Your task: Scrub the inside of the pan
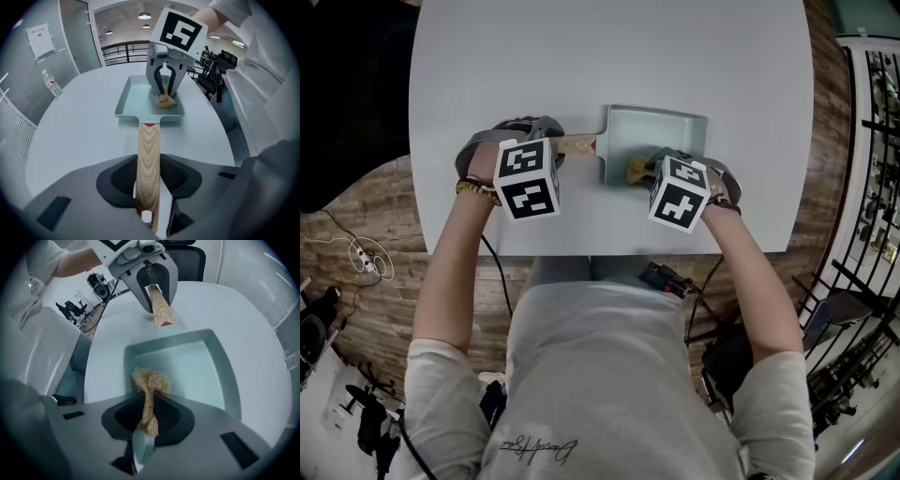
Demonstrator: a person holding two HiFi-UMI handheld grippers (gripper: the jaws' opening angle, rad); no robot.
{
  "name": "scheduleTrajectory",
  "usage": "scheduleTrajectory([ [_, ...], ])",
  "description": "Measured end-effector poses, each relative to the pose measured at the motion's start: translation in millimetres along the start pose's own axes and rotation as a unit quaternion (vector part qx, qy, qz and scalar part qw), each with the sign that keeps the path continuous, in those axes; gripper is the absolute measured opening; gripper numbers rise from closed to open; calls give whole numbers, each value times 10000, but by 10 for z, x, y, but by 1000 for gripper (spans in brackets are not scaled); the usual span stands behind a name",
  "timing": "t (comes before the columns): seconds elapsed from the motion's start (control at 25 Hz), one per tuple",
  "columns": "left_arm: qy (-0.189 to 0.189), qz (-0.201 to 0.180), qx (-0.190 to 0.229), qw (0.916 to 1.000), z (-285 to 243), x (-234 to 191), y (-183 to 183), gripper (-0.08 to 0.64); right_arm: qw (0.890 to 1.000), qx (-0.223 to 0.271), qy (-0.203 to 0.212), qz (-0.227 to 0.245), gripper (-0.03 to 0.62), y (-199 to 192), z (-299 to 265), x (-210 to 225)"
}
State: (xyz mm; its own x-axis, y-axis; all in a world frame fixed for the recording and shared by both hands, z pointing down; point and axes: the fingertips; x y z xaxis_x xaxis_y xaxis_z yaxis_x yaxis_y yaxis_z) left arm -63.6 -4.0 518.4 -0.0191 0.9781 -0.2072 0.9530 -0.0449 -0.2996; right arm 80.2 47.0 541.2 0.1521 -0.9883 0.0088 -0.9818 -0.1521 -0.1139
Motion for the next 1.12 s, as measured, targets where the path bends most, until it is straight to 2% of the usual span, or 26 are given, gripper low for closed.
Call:
scheduleTrajectory([
  [0.2,-6,-100,-73,9999,0,45,26,150,10000,-14,-8,2,69,-21,17,62],
  [0.52,-37,-157,-105,9998,8,128,60,150,9990,-52,-418,-179,69,-40,30,645],
  [0.68,-71,-139,-57,9999,-6,126,56,150,9985,-101,-494,-197,69,-46,11,864],
  [0.92,-14,17,-18,10000,9,138,44,150,9972,-55,-752,8,69,-23,28,874],
  [1.04,2,98,-8,10000,13,123,33,150,9946,-118,-991,277,69,-22,20,849],
  [1.12,8,119,-22,9999,15,116,32,150,9938,-193,-1012,426,69,-48,18,787],
])
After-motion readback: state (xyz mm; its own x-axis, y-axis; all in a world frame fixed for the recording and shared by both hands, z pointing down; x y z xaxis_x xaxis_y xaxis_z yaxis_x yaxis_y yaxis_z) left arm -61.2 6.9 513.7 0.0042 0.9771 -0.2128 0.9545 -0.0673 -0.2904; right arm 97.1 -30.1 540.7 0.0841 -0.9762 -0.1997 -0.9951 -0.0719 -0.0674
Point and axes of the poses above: the fingertips, and each gripper's own axes: z backward along the fingers, x to its right, y out of its top, and after that the axes turned 12 degrees about -y, right-handed
